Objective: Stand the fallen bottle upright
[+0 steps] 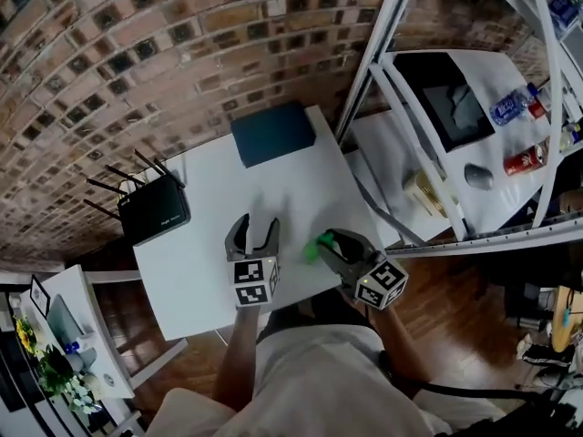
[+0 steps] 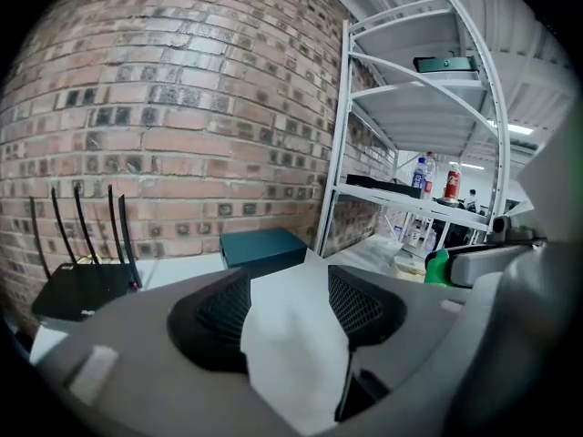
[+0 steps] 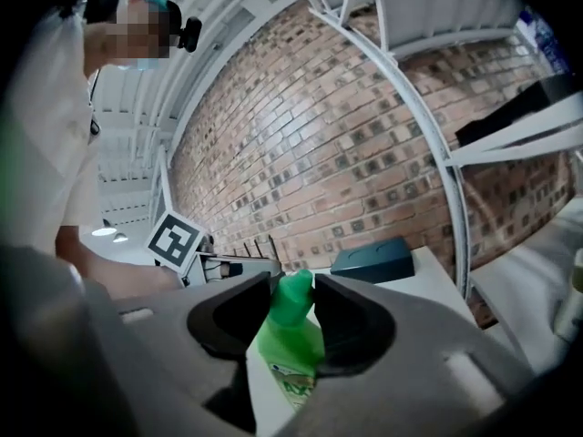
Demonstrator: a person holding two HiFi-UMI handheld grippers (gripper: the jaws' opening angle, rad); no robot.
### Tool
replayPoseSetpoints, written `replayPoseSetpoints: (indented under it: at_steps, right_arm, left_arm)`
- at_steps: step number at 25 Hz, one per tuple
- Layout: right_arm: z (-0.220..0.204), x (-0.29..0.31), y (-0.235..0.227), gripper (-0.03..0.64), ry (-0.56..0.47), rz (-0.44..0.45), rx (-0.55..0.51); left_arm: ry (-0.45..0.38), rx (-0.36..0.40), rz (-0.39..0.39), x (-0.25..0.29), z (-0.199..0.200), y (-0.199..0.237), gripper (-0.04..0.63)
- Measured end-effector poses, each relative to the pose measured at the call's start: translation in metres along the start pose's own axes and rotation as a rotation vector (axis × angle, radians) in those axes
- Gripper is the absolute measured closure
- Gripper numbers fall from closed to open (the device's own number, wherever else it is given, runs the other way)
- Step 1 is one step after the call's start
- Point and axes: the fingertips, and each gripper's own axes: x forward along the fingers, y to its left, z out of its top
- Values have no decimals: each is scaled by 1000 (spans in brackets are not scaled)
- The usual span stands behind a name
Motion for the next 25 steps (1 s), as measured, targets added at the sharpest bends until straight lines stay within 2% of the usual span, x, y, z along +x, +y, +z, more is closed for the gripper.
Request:
replayPoseSetpoints:
  at_steps: [3,8,14,18,21,23,25]
  right_arm:
    - [-2,-16,2,477,-58,-56,4]
    - [-13,-32,7,476,-91,-50,-38]
    - [-27,-41,4,459,-69,-19,-126]
    - [-30,-76,5,353,-91,13,-178]
    - [-25,-138,35,350,-137,85,-177]
    - [-28,-187,56,350,-138,114,-163]
    - [-33,-238,69,325,-98,100,-167]
  left_arm:
    - [-24,1,4,-14,-3,-8,310]
    - [-80,4,56,-50,-6,-18,310]
    - [-153,-35,247,-122,-19,-41,310]
    - [-203,-62,364,-185,-43,-93,310]
    - [-248,-111,435,-244,-69,-154,310]
    - [-244,-118,444,-271,-85,-199,310]
    - [-235,-114,440,-291,-94,-240,305]
